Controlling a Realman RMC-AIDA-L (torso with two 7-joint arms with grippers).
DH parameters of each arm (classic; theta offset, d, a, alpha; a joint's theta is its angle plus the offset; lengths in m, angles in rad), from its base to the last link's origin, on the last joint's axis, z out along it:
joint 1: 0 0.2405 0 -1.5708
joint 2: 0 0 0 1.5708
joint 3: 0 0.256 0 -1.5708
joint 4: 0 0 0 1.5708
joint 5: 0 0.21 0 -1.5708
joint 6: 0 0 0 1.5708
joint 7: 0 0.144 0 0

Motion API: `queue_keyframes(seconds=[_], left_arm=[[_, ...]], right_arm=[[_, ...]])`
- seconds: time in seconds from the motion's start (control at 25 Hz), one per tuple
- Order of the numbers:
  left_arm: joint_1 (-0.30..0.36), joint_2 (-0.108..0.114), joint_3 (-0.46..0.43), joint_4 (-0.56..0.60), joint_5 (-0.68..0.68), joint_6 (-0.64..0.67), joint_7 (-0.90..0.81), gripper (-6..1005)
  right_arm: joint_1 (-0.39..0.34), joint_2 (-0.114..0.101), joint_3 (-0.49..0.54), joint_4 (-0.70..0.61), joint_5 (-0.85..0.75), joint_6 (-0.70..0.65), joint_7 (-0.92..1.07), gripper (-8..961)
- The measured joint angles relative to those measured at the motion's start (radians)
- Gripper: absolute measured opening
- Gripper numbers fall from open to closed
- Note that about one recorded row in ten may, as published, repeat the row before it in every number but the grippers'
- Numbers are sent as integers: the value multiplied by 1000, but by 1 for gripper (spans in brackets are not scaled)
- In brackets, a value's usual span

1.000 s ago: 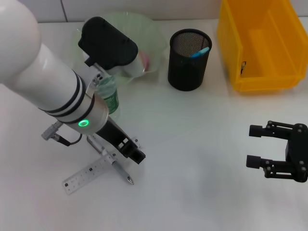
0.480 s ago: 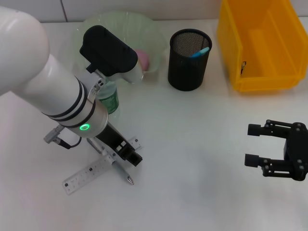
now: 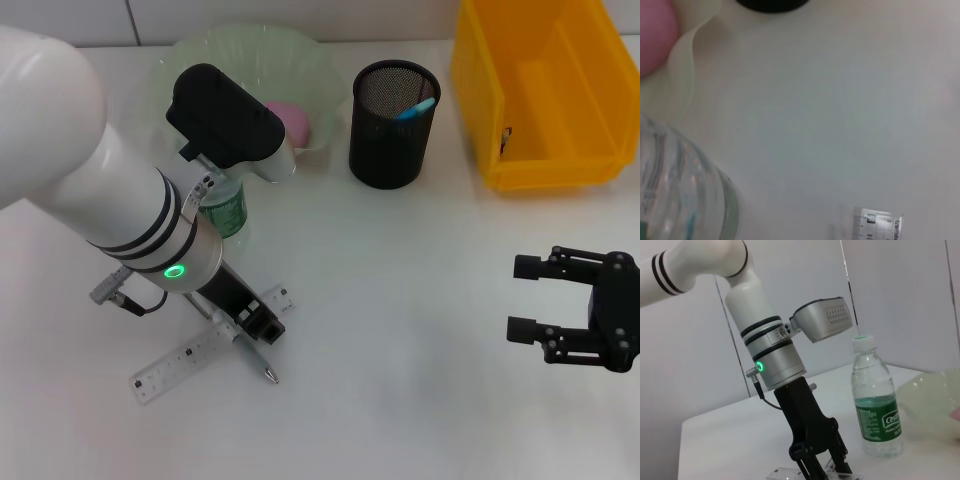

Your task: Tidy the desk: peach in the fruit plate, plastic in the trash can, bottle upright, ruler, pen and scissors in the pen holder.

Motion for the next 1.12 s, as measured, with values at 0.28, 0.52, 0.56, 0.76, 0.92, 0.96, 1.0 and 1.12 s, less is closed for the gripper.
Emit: queue_keyframes(seconds=[0.28, 0.52, 0.56, 0.76, 0.92, 0.96, 1.0, 1.12], left_arm=[[7, 0, 1, 8, 0, -3, 1, 413], [22, 1, -4, 60, -5, 1, 1, 385], [29, 2, -6, 86, -7, 4, 1, 386], [32, 4, -36, 244, -7, 79, 1, 389], [34, 4, -81, 373, -14, 105, 1, 392], [36, 4, -95, 396, -19, 100, 2, 392], [39, 5, -120, 429, -41, 86, 7, 393], [41, 6, -161, 444, -106, 52, 40, 395]], right_arm=[[0, 0, 2, 0, 0, 0, 0, 753], [-2, 0, 2, 0, 4, 0, 0, 753], [-2, 0, 2, 0, 4, 0, 0, 753], [-2, -2, 8, 0, 6, -8, 0, 753], [-8, -3, 22, 0, 7, -10, -2, 753], [-11, -3, 24, -2, 7, -10, -2, 753], [-17, -2, 27, -4, 7, -11, -6, 753], [-22, -1, 34, -3, 8, -11, -12, 753]])
